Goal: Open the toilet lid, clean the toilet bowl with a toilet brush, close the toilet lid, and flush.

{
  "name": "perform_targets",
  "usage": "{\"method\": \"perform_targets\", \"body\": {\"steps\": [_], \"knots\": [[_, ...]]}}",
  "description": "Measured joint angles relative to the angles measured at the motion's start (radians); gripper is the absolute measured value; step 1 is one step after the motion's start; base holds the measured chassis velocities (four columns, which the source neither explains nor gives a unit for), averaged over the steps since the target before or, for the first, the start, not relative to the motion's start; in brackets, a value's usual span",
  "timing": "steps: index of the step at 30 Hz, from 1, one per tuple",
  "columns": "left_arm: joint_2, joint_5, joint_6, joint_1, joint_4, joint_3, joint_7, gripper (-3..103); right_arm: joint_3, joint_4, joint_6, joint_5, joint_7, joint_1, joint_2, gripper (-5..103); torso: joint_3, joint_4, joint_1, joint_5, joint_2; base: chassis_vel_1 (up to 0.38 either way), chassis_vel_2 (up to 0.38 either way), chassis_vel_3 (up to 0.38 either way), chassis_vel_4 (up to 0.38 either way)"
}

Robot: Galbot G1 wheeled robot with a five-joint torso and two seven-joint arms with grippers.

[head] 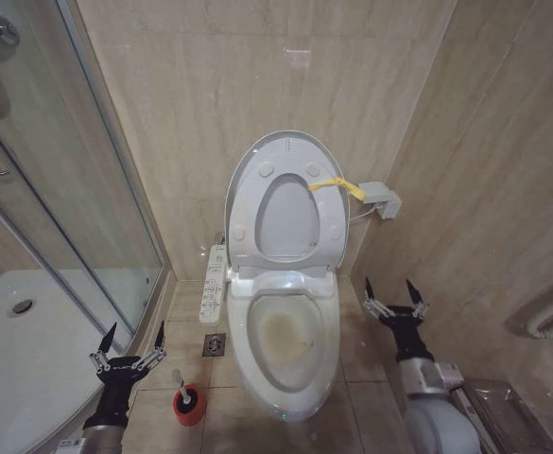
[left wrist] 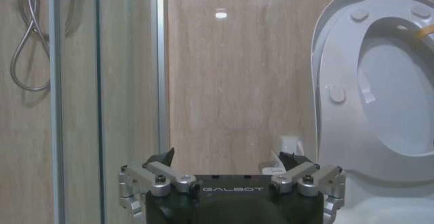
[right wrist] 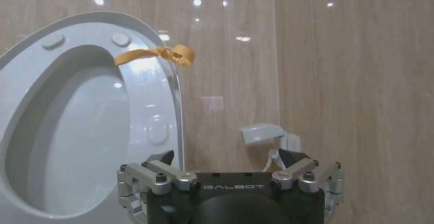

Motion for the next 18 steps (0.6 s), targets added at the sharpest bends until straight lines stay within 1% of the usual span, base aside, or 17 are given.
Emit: {"method": "perform_targets", "body": {"steps": [5, 8, 10, 14, 18], "knots": [[0.000, 0.000, 0.000, 0.000, 0.000, 0.000, 0.000, 100, -0.010, -0.035, 0.013, 0.000, 0.001, 0.038, -0.009, 100, 0.000, 0.0000, 0.000, 0.0000, 0.000, 0.000, 0.000, 0.000, 0.000], [0.000, 0.000, 0.000, 0.000, 0.000, 0.000, 0.000, 100, -0.009, -0.060, 0.042, -0.003, -0.003, 0.065, -0.013, 100, 0.000, -0.0001, 0.000, 0.0000, 0.000, 0.000, 0.000, 0.000, 0.000], [0.000, 0.000, 0.000, 0.000, 0.000, 0.000, 0.000, 100, -0.006, -0.066, 0.044, -0.004, -0.003, 0.073, -0.016, 100, 0.000, -0.0001, 0.000, 0.0001, 0.000, 0.000, 0.000, 0.000, 0.000], [0.000, 0.000, 0.000, 0.000, 0.000, 0.000, 0.000, 100, 0.003, -0.074, 0.045, -0.009, 0.013, 0.083, -0.023, 100, 0.000, -0.0002, 0.000, 0.0000, 0.000, -0.018, 0.034, 0.023, -0.018], [0.000, 0.000, 0.000, 0.000, 0.000, 0.000, 0.000, 100, 0.027, -0.090, 0.061, -0.042, 0.033, 0.083, -0.023, 100, 0.000, 0.0000, 0.000, 0.0000, 0.000, -0.081, 0.091, 0.081, -0.081]]}}
